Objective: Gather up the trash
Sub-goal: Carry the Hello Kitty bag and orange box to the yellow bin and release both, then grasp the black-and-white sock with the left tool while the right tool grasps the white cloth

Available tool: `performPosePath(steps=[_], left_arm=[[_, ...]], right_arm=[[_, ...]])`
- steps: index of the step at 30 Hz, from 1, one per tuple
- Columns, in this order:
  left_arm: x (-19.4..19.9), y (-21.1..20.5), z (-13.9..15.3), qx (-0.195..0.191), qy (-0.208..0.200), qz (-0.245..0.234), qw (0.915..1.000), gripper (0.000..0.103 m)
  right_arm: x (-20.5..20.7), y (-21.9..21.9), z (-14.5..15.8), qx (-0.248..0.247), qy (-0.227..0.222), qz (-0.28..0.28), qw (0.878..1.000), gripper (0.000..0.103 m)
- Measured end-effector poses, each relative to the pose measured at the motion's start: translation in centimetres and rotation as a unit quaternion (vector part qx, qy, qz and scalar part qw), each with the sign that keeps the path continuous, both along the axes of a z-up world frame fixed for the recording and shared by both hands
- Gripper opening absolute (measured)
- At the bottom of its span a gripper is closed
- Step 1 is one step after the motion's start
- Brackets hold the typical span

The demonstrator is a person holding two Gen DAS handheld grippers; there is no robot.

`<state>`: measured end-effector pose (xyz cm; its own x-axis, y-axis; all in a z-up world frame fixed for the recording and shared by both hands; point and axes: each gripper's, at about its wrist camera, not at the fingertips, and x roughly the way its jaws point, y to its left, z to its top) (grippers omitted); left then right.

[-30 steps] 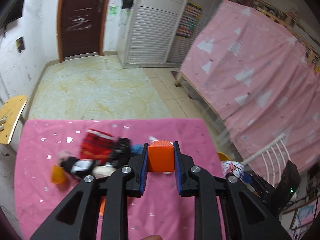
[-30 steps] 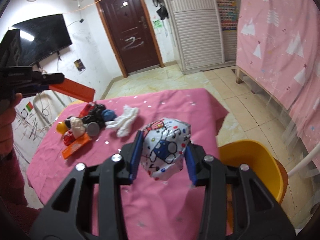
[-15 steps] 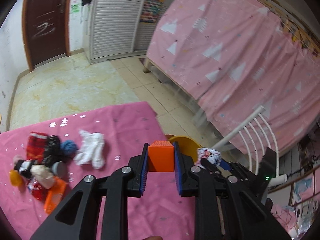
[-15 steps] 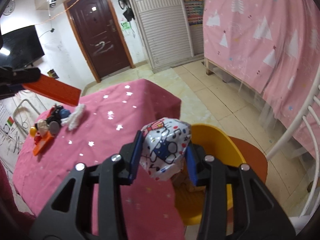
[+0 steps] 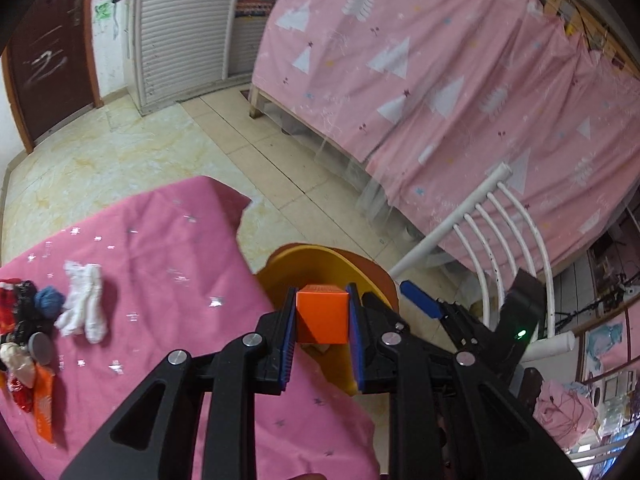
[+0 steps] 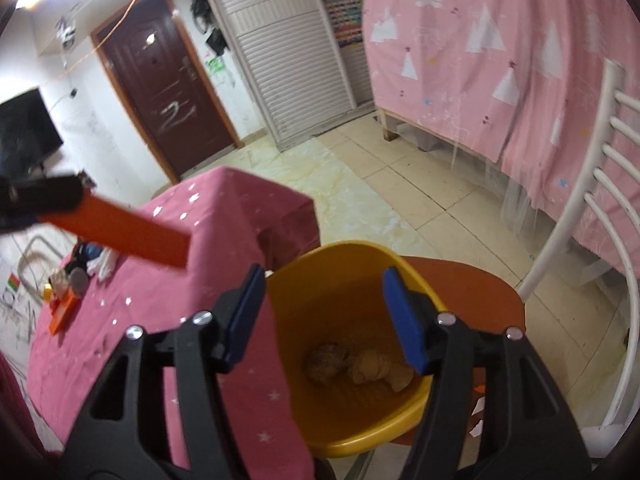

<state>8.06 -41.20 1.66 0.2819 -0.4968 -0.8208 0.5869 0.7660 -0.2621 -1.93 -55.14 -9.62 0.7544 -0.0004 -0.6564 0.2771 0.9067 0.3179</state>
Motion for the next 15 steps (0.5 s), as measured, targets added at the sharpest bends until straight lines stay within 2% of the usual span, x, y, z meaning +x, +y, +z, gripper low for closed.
performPosePath(steps=[2,4,5,15], left_arm=[[-0.2,-1.0,-0.7,0.008,0.007,-0.009,0.9999,0.021],[-0.3,-1.8,-1.4,0.012,0.013,-0.014,0.9997,0.039],[-0.4,-2.0,-1.6,0.012,0.016,-0.015,0.9997,0.043],[-0.3,-1.5,-1.9,0.020,0.014,-0.006,0.9997,0.043]], right_arm=[[-0.4,-0.5,0.0,0.005,-0.005,-0.005,1.000,0.060],[-0.7,-0.7,0.1,0.008,-0.008,-0.005,1.000,0.060],[-0.7,-0.7,0.1,0.009,-0.010,-0.004,1.000,0.060],[-0.6,0.4,0.5,0.004,-0.012,0.017,1.000,0.060]])
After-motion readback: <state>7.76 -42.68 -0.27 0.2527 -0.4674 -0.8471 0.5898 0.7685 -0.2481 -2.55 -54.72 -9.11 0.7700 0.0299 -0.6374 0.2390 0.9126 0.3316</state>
